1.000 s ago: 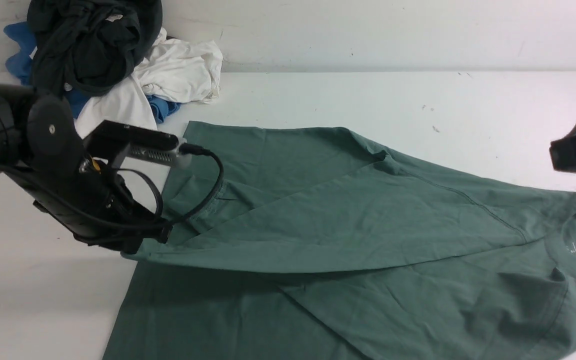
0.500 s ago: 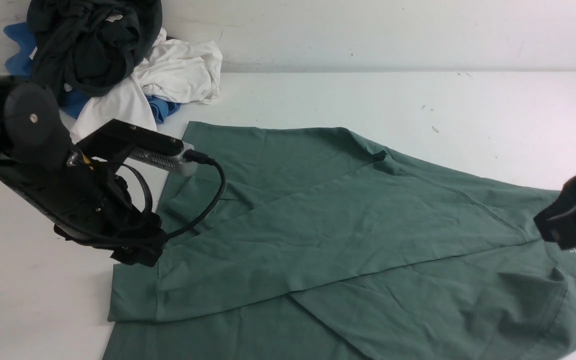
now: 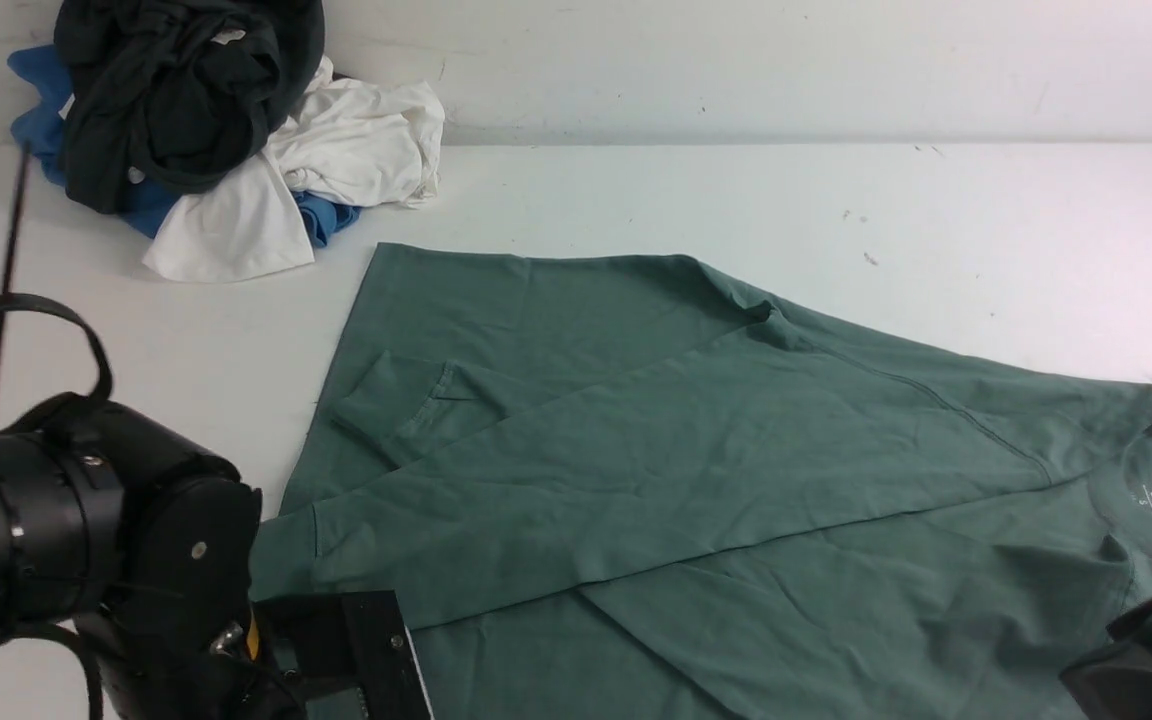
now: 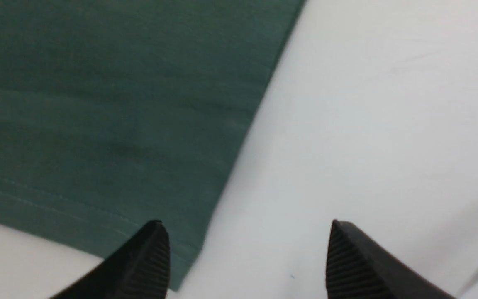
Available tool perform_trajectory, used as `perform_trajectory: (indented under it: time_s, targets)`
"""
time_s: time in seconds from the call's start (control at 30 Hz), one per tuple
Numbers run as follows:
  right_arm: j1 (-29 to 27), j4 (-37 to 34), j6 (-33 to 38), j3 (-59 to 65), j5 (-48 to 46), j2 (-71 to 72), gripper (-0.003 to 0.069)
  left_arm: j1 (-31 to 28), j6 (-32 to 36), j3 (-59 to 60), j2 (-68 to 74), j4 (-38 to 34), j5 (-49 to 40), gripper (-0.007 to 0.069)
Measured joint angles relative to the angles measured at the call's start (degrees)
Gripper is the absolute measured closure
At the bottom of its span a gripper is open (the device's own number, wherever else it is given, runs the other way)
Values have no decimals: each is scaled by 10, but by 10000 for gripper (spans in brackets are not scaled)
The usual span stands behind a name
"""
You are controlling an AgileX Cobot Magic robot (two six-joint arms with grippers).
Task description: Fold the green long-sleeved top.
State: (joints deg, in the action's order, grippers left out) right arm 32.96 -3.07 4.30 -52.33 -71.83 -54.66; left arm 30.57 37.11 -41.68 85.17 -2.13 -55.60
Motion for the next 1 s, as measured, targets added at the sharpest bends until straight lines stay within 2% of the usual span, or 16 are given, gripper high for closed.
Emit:
perform_trajectory:
  time_s: [0.17, 0.23, 0.33, 0.4, 0.43, 0.47, 0.53, 0.6, 0.77, 0.87, 1.0]
  targets:
    - [0, 0, 2, 1, 0, 0, 396, 0, 0, 0, 60, 21, 34, 160]
    - [0, -2, 2, 1, 0, 0, 396, 0, -1, -5, 86, 31, 32, 186]
    - [0, -2, 8, 1, 0, 4, 396, 0, -1, -12, 94, 43, 31, 290]
    - [0, -2, 19, 1, 0, 6, 396, 0, -1, -12, 94, 54, 35, 409]
    - [0, -2, 24, 1, 0, 6, 396, 0, -2, -12, 94, 57, 35, 435]
    - [0, -2, 33, 1, 0, 6, 393, 0, -5, -12, 93, 65, 35, 525]
    - [0, -2, 50, 1, 0, 6, 378, 0, -12, -12, 90, 68, 33, 594]
    - [0, -2, 69, 1, 0, 6, 348, 0, -31, -10, 85, 69, 18, 616]
    - [0, 6, 112, 9, 2, -13, 218, -4, -87, -1, 50, 79, -67, 622]
    - [0, 31, 122, 43, 4, -37, 157, -23, -98, -1, 16, 81, -76, 622]
    - [0, 71, 139, 110, 35, -76, 137, -48, -99, 0, -8, 67, -75, 622]
